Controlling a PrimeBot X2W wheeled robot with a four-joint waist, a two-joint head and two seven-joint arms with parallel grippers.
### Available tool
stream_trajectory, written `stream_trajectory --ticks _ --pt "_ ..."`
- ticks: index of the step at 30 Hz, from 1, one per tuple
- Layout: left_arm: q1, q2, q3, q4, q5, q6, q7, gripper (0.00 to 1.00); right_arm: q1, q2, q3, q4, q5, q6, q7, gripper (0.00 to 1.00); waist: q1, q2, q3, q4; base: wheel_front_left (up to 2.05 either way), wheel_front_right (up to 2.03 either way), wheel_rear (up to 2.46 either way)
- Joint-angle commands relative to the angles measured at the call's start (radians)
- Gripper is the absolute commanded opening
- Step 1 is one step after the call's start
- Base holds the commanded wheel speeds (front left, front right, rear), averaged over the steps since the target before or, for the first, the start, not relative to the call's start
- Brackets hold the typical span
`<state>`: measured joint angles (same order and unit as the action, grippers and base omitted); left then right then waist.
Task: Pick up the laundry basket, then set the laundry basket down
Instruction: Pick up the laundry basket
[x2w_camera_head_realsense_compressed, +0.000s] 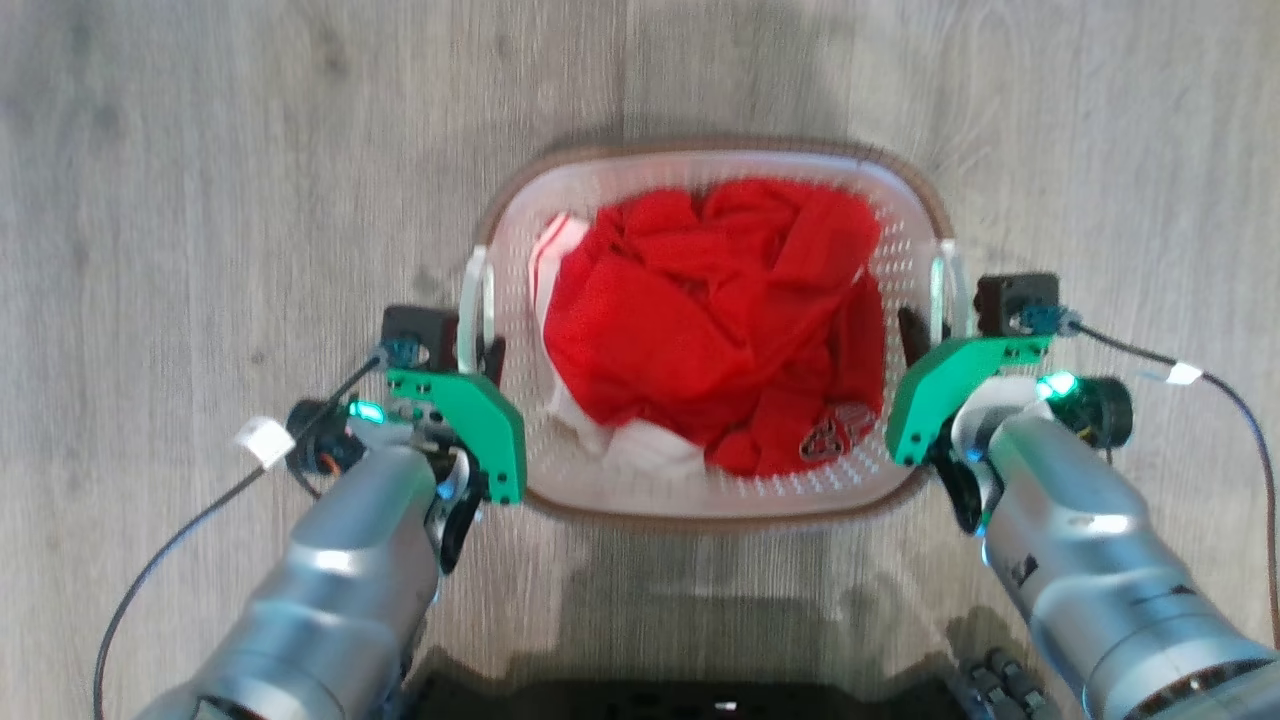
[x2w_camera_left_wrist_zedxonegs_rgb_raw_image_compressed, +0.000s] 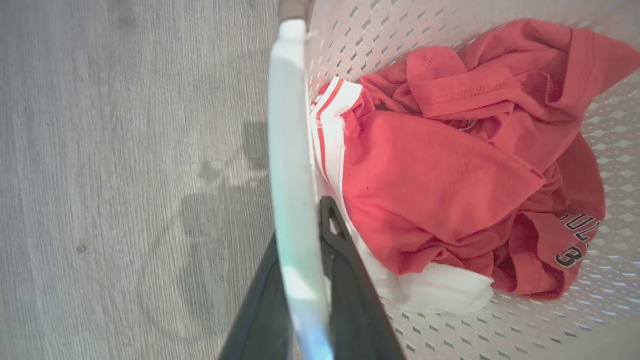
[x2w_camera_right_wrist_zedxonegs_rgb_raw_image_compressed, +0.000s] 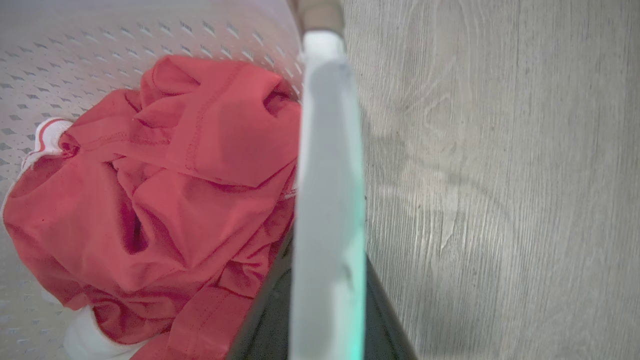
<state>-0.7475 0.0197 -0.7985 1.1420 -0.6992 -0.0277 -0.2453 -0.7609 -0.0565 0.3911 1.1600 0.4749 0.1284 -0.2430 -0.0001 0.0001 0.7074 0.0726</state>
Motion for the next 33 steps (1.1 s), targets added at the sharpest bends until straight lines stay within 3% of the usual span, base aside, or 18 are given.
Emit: stream_trajectory --ticks 1,17,33 --pt "0.023 0.031 0.009 0.000 -0.003 -0.001 -0.002 0.00 0.056 0.006 0.030 0.003 0.003 0.002 0.004 0.00 0.0001 -0.0001 -0.038 -0.010 0.00 0.00 0.00" --pt "0.166 0.031 -0.106 0.039 -0.152 -0.007 0.126 0.00 0.162 0.006 0.240 0.056 0.231 0.002 0.180 0.00 0.0001 -0.0001 -0.316 -0.038 0.00 0.00 0.00" --pt "0.293 0.031 -0.180 0.084 -0.220 -0.014 0.162 0.00 0.292 0.006 0.404 0.053 0.386 0.002 0.237 0.00 0.0001 -0.0001 -0.574 -0.068 0.00 0.00 0.00"
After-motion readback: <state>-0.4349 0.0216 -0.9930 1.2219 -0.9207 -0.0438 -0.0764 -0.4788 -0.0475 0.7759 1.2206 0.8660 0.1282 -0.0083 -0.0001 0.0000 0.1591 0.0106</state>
